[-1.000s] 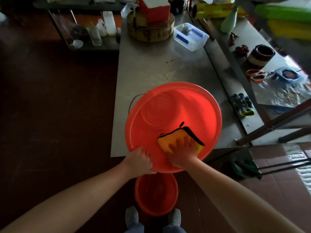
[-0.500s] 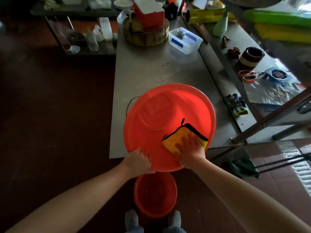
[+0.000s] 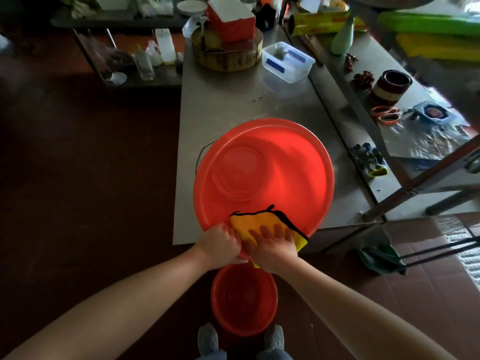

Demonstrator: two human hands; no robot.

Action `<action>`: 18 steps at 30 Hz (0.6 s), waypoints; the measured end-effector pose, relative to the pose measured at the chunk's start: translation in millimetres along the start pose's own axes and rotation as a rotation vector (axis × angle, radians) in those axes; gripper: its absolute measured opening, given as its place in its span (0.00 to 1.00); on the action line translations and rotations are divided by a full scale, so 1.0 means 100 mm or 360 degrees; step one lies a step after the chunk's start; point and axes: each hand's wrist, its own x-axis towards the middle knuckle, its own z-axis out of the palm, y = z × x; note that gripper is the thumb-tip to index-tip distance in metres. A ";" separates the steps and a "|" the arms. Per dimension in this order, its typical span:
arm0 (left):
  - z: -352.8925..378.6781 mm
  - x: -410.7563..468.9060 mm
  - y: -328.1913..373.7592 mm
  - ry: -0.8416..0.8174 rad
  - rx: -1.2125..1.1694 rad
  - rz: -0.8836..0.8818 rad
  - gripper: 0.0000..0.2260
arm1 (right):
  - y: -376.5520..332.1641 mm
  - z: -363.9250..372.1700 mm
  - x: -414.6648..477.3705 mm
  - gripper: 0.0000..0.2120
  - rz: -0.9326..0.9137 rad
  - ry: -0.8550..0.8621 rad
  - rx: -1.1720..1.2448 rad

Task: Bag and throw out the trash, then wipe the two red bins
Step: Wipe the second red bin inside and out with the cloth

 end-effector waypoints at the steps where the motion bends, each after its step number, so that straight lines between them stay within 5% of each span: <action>1: 0.00 0.00 -0.01 0.0006 0.0001 0.0014 0.29 | 0.00 -0.02 0.07 0.29 0.0004 -0.0021 -0.0016; 8: 0.16 -0.11 0.03 -0.0051 0.0031 0.0177 0.28 | 0.00 0.07 0.72 0.27 0.0027 -0.0135 -0.0066; 13: 0.28 -0.10 0.02 0.0049 0.0014 0.0241 0.26 | -0.03 0.04 1.04 0.24 -0.0077 0.0207 -0.0284; 18: 0.36 -0.07 0.04 0.0133 -0.0005 0.0189 0.28 | -0.02 0.04 1.41 0.28 -0.0044 -0.0078 -0.0156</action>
